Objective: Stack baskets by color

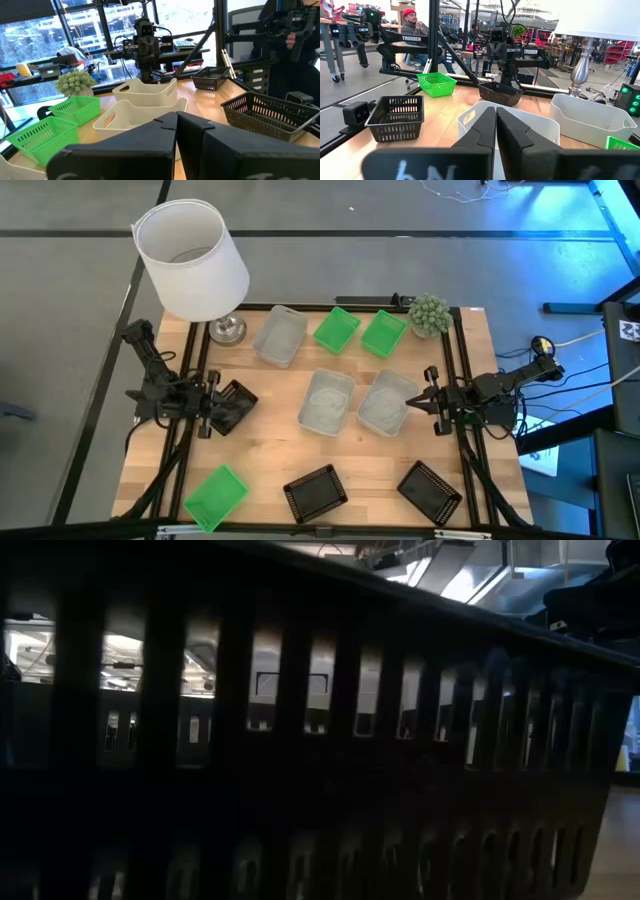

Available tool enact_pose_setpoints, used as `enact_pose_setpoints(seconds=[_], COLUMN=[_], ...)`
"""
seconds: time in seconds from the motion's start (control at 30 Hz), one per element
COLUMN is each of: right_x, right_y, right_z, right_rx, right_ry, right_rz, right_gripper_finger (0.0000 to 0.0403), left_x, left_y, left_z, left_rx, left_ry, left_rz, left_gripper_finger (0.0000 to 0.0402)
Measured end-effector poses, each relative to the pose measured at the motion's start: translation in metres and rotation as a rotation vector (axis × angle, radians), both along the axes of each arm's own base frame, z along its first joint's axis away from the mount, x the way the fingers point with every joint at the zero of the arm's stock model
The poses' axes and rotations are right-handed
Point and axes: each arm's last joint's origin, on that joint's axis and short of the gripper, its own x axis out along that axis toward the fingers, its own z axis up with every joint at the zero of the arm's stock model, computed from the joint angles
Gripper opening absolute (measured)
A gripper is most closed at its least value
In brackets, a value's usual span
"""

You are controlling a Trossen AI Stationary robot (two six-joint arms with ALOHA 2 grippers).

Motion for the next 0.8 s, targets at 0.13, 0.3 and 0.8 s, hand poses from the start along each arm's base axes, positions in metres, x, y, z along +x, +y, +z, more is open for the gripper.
enact_pose_setpoints(seconds=[0.13,0.3,0.8], right_x=[0.0,0.0,-0.0006], right_y=[0.0,0.0,0.0025], right_z=[0.0,0.0,0.0023], right_rx=[0.0,0.0,-0.159], right_ry=[0.0,0.0,-0.054], right_rz=[0.0,0.0,0.075], right_gripper_finger=[0.0016,0.0016,0.0012], left_x=[0.0,0.0,0.0], left_y=[0.0,0.0,0.0], left_z=[-0.0001,0.0,-0.0001], left_rx=[0.0,0.0,0.0], left_ry=[0.0,0.0,0.0], left_rz=[0.0,0.0,0.0], left_gripper_finger=[0.0,0.0,0.0])
